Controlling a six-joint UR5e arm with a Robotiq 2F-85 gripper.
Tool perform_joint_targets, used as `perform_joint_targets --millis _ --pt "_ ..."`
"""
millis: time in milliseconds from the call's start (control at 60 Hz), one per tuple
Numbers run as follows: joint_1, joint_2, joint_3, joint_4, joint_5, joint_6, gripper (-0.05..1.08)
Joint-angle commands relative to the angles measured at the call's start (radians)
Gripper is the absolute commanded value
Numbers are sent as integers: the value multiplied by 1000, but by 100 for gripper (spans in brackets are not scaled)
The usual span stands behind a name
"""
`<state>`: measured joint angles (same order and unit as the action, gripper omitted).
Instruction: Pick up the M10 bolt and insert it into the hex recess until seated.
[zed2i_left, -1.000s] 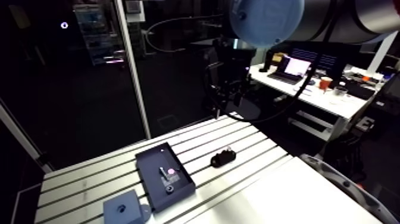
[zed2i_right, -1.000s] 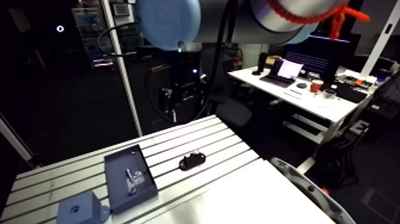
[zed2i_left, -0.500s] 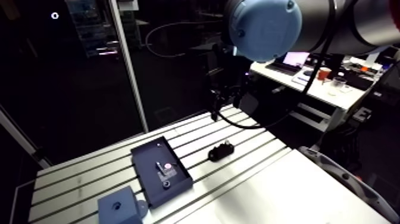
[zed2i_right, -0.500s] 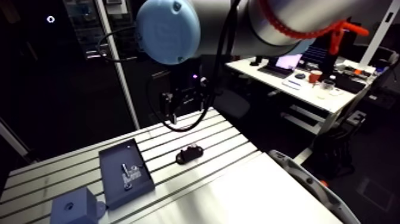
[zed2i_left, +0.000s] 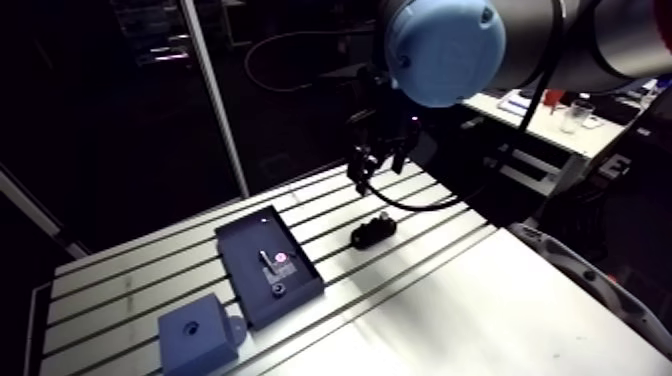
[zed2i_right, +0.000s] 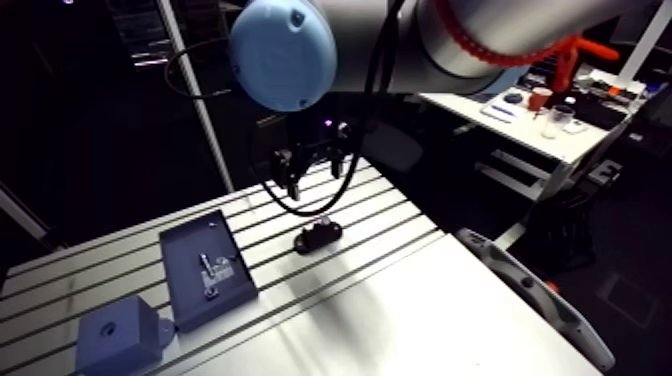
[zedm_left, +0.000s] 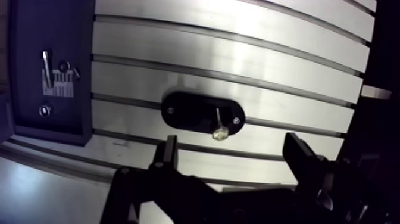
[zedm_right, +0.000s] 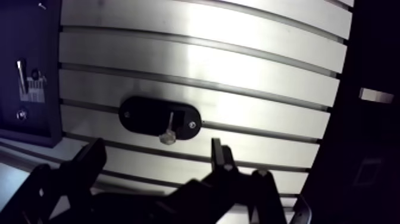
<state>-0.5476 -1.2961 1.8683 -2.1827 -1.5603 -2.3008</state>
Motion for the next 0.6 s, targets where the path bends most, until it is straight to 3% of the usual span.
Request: perform_joint_targets --millis 17,400,600 --pt "0 22 1 -9 0 0 9" --pt "-15 55 5 -12 0 2 24" --pt "-17 59 16 -12 0 2 27"
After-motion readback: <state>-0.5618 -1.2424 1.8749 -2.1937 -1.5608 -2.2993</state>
